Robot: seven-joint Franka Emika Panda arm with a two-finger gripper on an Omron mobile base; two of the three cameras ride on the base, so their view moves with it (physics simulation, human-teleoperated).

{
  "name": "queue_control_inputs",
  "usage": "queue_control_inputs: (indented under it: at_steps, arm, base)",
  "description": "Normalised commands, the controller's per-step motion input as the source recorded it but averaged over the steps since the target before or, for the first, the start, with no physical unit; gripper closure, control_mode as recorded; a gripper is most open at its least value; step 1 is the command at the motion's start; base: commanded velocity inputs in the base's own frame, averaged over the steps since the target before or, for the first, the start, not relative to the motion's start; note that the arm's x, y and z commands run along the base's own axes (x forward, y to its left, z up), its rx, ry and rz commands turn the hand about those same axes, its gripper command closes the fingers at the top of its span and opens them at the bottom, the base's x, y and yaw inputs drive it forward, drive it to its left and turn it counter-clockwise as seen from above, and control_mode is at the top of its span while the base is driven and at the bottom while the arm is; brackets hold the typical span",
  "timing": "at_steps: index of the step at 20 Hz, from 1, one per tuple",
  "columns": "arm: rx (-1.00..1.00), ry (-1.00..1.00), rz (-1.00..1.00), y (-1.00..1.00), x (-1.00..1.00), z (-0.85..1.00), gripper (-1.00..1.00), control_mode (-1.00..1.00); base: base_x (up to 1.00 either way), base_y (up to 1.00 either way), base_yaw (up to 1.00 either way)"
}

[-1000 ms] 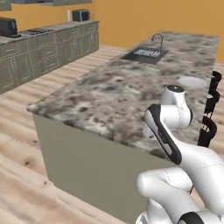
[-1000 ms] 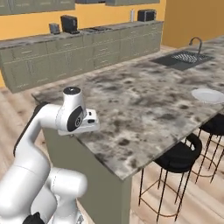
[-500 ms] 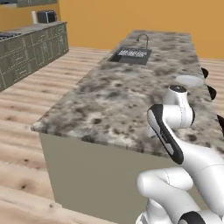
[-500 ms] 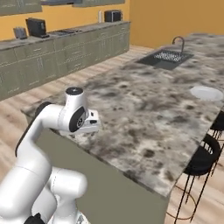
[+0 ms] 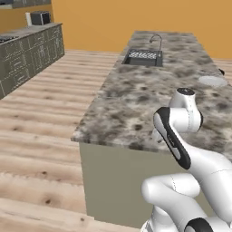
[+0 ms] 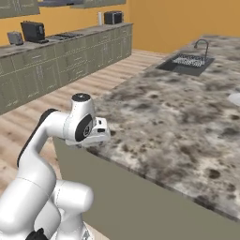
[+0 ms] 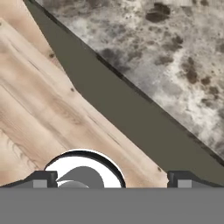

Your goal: Take the fork and place it on the left side of the plate. Then take the spoon and place it on the right side of the plate. Make sure they're directly next to the plate.

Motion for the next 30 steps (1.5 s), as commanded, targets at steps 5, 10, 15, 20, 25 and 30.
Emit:
queue_control_inputs:
  at_steps: [5, 10, 15, 20, 25, 30]
  arm:
    - [0.0, 0.0, 0.0, 0.0, 0.0, 0.0, -1.0, 1.0]
    - [0.0, 0.0, 0.0, 0.0, 0.0, 0.0, -1.0, 1.0]
    - [0.0, 0.0, 0.0, 0.0, 0.0, 0.0, -1.0, 1.0]
    - [0.0, 0.0, 0.0, 0.0, 0.0, 0.0, -1.0, 1.0]
    - [0.0, 0.0, 0.0, 0.0, 0.0, 0.0, -1.0, 1.0]
    - [0.0, 0.0, 0.0, 0.0, 0.0, 0.0, -1.0, 1.0]
  base:
    - [0.0, 1.0, -0.21]
    - [0.0, 1.0, -0.23]
    - [0.07, 0.99, -0.35]
    - [0.2, 0.86, -0.46]
    - [0.2, 0.84, -0.47]
    - [0.25, 0.74, -0.51]
